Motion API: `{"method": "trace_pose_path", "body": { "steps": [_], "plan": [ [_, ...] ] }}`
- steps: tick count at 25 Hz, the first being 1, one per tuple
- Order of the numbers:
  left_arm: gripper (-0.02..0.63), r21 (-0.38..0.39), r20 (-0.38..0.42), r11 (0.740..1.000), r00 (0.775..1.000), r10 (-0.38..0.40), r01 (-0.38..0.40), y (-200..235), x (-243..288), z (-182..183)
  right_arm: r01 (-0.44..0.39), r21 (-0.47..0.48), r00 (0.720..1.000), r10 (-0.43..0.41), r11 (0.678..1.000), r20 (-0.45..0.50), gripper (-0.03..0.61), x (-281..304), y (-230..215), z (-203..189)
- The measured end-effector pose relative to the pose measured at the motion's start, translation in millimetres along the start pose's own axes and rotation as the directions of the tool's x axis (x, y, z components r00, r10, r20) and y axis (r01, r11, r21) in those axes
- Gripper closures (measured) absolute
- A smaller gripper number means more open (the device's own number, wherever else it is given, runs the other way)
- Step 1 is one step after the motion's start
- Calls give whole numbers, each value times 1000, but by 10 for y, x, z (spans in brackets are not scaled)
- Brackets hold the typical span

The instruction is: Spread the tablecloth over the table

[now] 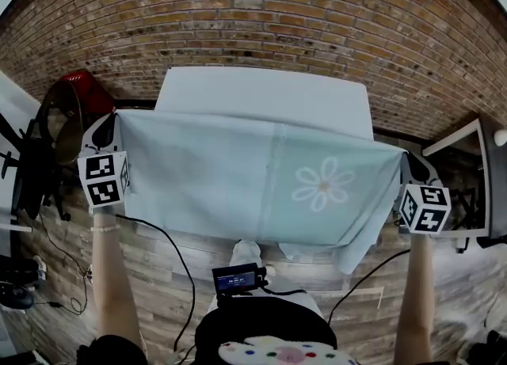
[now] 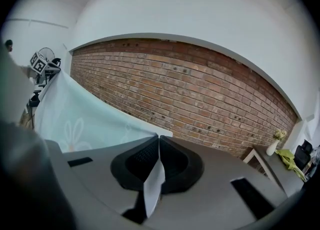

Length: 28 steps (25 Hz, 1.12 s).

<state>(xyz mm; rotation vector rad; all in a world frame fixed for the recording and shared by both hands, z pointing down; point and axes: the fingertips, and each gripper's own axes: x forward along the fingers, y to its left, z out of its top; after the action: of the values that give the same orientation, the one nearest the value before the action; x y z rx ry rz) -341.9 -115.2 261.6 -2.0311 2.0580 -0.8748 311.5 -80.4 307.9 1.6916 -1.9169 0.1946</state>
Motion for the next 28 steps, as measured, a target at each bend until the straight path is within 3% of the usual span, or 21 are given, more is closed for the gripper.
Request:
{"method": "trace_pose_path", "body": {
  "steps": [15,28],
  "plan": [
    [598,38,-23,996,996,-81,82,-117,932,65,45,59,995,-40,997,-95,545,785,-66,32],
    [598,73,32,993,995,-99,96,14,1337,469,74,63,996,-71,995,-59,545,1136,-312,578]
  ]
}}
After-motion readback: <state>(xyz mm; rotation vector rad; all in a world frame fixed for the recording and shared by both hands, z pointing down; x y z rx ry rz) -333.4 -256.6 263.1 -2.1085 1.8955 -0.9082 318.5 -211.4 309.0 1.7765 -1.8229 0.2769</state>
